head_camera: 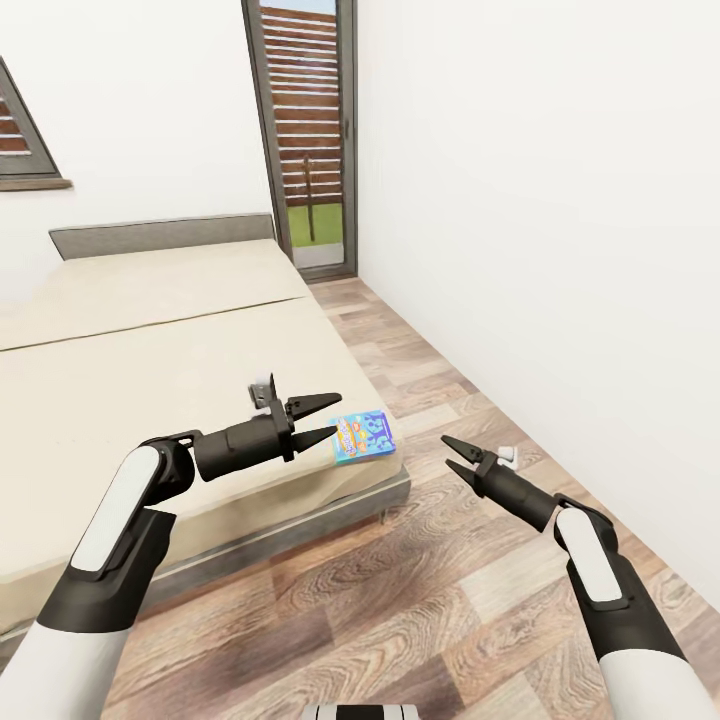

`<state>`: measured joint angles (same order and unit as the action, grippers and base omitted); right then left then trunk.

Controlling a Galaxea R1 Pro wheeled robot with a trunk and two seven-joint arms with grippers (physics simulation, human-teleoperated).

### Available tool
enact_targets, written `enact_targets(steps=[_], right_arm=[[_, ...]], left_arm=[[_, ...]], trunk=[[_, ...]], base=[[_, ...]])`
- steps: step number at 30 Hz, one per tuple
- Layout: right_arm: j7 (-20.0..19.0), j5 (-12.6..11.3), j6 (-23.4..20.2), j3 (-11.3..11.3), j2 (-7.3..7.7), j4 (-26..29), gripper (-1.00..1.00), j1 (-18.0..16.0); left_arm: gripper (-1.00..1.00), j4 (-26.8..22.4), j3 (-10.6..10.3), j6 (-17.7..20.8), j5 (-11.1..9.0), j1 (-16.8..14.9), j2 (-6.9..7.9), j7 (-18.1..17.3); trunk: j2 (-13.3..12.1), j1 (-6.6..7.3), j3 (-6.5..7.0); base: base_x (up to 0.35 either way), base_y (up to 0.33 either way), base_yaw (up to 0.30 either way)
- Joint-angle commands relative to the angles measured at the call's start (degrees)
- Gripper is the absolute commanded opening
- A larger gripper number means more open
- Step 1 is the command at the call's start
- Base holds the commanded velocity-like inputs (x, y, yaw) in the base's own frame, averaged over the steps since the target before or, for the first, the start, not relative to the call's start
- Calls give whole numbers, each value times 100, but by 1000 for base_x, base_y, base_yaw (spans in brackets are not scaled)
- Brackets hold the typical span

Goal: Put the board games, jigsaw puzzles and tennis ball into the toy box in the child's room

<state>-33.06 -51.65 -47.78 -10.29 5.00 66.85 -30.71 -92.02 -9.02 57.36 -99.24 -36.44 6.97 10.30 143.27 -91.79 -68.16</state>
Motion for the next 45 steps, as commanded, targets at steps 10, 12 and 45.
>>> enact_targets(steps=[10,12,45], right_arm=[[2,1,-17,-36,-6,-259,100,-29],[4,0,-14,-41,-6,-324,100,-42],[-47,3,-36,-70,106,-971,100,-345]], left_arm=[[100,-2,3,3,-60,-3,12,59],[100,-2,3,5,-60,-5,13,57],[100,-8,14,12,-63,-14,-3,-14]], trunk=[[2,1,-4],[2,1,-4],[18,-30,-270]], base=[[0,0,3],[0,0,1],[0,0,0]])
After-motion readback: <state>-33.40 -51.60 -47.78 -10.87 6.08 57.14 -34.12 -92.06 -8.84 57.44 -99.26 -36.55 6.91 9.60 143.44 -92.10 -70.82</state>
